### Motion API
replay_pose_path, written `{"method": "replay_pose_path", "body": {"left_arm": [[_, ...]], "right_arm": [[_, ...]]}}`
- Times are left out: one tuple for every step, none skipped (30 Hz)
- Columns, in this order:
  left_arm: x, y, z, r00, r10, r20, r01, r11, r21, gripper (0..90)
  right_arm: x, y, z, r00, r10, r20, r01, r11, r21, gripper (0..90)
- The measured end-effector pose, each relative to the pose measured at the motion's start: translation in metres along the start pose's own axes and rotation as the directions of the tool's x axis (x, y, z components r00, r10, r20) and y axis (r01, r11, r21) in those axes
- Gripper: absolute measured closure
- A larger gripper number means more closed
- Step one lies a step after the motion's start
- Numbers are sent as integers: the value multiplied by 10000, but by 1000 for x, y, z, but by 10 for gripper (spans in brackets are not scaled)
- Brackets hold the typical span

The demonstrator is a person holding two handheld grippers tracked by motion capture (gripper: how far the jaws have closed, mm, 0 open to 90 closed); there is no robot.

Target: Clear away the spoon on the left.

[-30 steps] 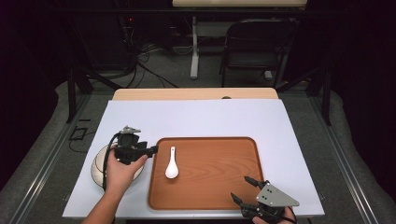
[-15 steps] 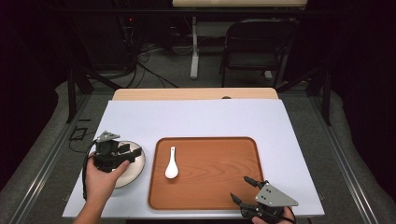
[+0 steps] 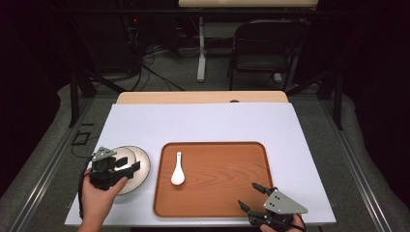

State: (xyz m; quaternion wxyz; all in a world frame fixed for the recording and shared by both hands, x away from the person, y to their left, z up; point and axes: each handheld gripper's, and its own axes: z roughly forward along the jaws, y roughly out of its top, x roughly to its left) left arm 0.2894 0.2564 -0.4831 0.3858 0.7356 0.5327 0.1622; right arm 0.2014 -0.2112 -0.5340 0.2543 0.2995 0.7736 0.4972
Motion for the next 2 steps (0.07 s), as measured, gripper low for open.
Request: {"method": "replay_pose_path", "body": {"left_arm": [[1,-1,0,10000,-21,83,20,9999,99,453],[1,-1,0,10000,-21,83,20,9999,99,453]], "right_arm": [[0,0,0,10000,7,9,-7,10000,2,300],[0,0,0,10000,18,18,-18,10000,-3,300]]}}
